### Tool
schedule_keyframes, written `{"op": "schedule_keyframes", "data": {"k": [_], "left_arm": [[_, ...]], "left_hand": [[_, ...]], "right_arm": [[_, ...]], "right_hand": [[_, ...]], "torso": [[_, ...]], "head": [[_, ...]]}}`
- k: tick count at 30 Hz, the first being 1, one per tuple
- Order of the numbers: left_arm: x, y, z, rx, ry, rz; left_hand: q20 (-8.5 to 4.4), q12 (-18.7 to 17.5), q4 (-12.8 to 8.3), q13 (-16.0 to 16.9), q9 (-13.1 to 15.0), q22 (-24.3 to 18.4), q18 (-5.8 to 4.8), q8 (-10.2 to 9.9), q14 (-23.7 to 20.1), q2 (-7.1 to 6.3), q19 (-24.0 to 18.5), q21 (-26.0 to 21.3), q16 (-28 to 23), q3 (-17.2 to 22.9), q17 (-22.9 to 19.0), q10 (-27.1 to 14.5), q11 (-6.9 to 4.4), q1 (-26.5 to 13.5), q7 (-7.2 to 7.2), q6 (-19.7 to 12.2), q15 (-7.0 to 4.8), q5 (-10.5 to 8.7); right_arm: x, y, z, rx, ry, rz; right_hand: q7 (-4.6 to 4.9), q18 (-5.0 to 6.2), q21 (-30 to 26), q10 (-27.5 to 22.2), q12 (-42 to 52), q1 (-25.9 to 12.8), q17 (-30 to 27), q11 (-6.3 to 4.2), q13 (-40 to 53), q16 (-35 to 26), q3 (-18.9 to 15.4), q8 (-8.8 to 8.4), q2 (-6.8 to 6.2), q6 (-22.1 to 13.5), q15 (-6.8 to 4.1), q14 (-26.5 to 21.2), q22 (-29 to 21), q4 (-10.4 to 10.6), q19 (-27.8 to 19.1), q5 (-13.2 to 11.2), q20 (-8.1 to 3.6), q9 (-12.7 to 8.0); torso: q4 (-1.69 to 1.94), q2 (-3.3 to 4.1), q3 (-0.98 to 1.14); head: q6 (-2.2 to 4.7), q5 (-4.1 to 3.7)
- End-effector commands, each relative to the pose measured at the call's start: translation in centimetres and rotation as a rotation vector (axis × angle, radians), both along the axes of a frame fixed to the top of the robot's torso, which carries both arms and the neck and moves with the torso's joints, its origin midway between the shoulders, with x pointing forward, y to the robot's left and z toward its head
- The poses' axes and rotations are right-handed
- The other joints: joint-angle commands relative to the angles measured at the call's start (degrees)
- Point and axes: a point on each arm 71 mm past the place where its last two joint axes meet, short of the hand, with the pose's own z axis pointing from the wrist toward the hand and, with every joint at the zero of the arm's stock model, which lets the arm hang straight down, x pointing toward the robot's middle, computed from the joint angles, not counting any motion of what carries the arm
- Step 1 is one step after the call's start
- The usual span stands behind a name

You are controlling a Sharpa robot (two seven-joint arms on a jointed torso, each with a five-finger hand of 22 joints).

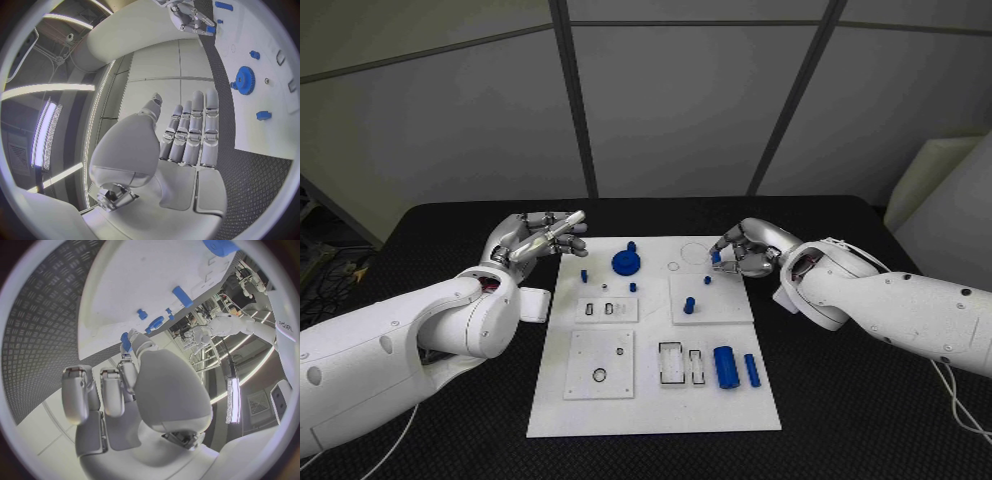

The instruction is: Assemble the parts on the task board

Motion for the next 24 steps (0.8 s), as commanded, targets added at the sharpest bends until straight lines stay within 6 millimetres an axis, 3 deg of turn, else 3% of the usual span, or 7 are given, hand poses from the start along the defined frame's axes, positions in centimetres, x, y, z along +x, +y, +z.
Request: {"op": "schedule_keyframes", "data": {"k": [1, 7, 13, 19, 22, 24], "left_arm": [[0.1, 0.1, 0.1, 0.0, -0.005, -0.008], [0.3, 0.3, 0.0, 0.003, -0.004, 0.0], [0.5, 0.3, -0.2, 0.004, -0.002, 0.004], [0.5, 0.2, -0.2, 0.004, 0.0, 0.005], [0.5, 0.1, -0.2, 0.005, 0.001, 0.006], [0.6, 0.0, -0.2, 0.004, 0.002, 0.005]], "left_hand": [[0.03, -0.26, -0.36, 0.08, -0.05, 0.1, 0.14, -0.33, -0.55, 0.56, -0.28, 0.39, 0.24, -0.12, 0.06, 0.07, 0.32, -0.24, 0.13, 0.06, -0.04, -0.14], [0.04, -0.26, -0.37, 0.08, -0.05, 0.11, 0.14, -0.33, -0.56, 0.58, -0.3, 0.4, 0.26, -0.12, 0.07, 0.07, 0.32, -0.23, 0.13, 0.07, -0.04, -0.14], [0.04, -0.26, -0.37, 0.08, -0.05, 0.12, 0.14, -0.33, -0.56, 0.59, -0.3, 0.4, 0.26, -0.12, 0.07, 0.08, 0.32, -0.23, 0.13, 0.07, -0.04, -0.15], [0.05, -0.25, -0.37, 0.09, -0.05, 0.13, 0.14, -0.32, -0.57, 0.61, -0.32, 0.42, 0.28, -0.12, 0.08, 0.1, 0.31, -0.24, 0.12, 0.09, -0.04, -0.15], [0.05, -0.25, -0.37, 0.09, -0.04, 0.13, 0.14, -0.32, -0.58, 0.61, -0.33, 0.43, 0.29, -0.13, 0.09, 0.11, 0.31, -0.25, 0.12, 0.09, -0.04, -0.16], [0.05, -0.25, -0.37, 0.09, -0.04, 0.13, 0.14, -0.32, -0.58, 0.61, -0.33, 0.43, 0.29, -0.13, 0.09, 0.11, 0.31, -0.25, 0.12, 0.1, -0.04, -0.16]], "right_arm": [[-0.5, 1.4, 0.5, 0.01, 0.003, -0.015], [-1.8, 5.4, 1.1, 0.012, 0.014, 0.034], [-2.6, 10.2, 1.4, 0.005, 0.027, 0.088], [-2.5, 13.2, 1.2, -0.01, 0.03, 0.108], [-2.4, 14.6, 1.1, -0.018, 0.032, 0.117], [-2.4, 15.5, 1.0, -0.025, 0.032, 0.124]], "right_hand": [[0.0, -0.42, 0.16, -0.21, -0.45, 0.06, 12.06, -0.22, -0.1, 0.33, 0.44, 0.08, 0.58, 0.12, -0.5, 5.35, 11.2, -0.03, 3.89, 0.4, -0.46, 0.58], [0.15, -0.43, 0.16, -0.7, -1.08, -0.13, 12.19, -0.1, -0.65, 0.39, 0.85, -0.08, 0.62, -0.21, -0.41, 5.38, 11.21, -0.18, 3.89, 0.85, -0.41, 0.55], [0.19, -0.42, 0.15, -0.81, -1.28, -0.29, 12.14, -0.06, -0.79, 0.36, 1.22, -0.06, 0.62, -0.23, -0.37, 5.36, 11.19, -0.35, 3.88, 1.48, -0.37, 0.6], [0.25, -0.41, 0.12, -1.01, -1.55, -0.56, 12.15, -0.01, -1.03, 0.36, 1.27, -0.11, 0.47, -0.35, -0.33, 5.36, 11.13, -0.34, 3.85, 1.64, -0.35, 0.59], [0.26, -0.41, 0.13, -0.96, -1.5, -0.7, 12.1, 0.01, -0.97, 0.33, 1.27, -0.11, 0.4, -0.35, -0.32, 5.35, 11.16, -0.32, 3.86, 1.65, -0.34, 0.6], [0.26, -0.41, 0.12, -0.81, -1.34, -0.85, 12.05, 0.02, -0.79, 0.3, 1.28, -0.09, 0.34, -0.34, -0.31, 5.34, 11.14, -0.3, 3.85, 1.62, -0.32, 0.62]], "torso": [[-0.05, -0.37, -0.12], [-0.11, -0.77, -0.16], [0.06, -1.18, -0.44], [0.39, -1.32, -0.62], [0.3, -1.27, -0.7], [0.21, -1.22, -0.62]], "head": [[-0.07, 0.22], [-0.36, 0.96], [-0.96, 1.68], [-1.31, 2.08], [-1.48, 2.45], [-1.52, 2.7]]}}
